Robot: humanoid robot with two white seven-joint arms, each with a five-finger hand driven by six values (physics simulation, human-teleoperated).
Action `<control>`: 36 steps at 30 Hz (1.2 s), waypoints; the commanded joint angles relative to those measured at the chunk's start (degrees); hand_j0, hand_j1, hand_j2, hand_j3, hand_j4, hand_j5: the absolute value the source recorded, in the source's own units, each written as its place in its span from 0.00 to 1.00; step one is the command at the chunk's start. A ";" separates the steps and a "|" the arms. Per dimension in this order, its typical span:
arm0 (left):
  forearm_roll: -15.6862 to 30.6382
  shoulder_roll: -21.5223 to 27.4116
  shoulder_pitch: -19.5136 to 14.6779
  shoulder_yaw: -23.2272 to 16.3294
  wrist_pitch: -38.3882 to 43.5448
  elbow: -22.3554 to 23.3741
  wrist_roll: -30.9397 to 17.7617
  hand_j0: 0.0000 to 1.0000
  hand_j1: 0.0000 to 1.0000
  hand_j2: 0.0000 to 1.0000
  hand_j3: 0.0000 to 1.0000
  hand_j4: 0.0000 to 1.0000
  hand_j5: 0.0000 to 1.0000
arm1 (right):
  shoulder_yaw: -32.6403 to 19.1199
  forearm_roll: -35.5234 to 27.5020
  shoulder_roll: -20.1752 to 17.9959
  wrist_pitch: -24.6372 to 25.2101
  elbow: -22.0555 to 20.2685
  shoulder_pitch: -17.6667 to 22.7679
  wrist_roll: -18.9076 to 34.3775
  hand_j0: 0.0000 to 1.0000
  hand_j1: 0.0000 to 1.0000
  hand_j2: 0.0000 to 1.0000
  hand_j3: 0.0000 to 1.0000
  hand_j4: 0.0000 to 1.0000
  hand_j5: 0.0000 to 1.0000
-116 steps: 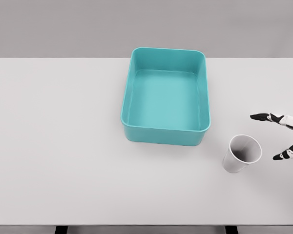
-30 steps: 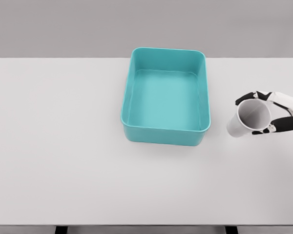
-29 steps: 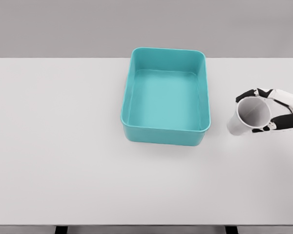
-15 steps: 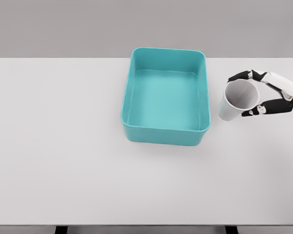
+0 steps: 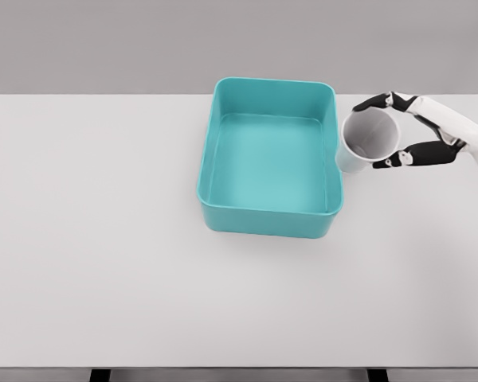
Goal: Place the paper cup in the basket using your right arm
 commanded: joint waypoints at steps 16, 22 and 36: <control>0.00 0.00 0.00 0.00 0.00 0.00 -0.01 1.00 1.00 1.00 1.00 1.00 1.00 | -1.69 6.62 7.46 2.42 0.91 -2.46 -0.02 0.67 0.67 0.67 0.67 0.67 0.67; 0.00 0.00 0.00 0.00 0.00 0.00 -0.01 1.00 1.00 1.00 1.00 1.00 1.00 | -0.99 11.81 12.20 5.67 0.82 -5.62 -0.02 0.67 0.67 0.67 0.67 0.67 0.67; 0.00 0.00 0.00 0.00 0.00 0.00 -0.01 1.00 1.00 1.00 1.00 1.00 1.00 | 5.69 41.77 20.82 18.05 4.78 -11.95 -0.02 0.68 0.68 0.68 0.68 0.68 0.68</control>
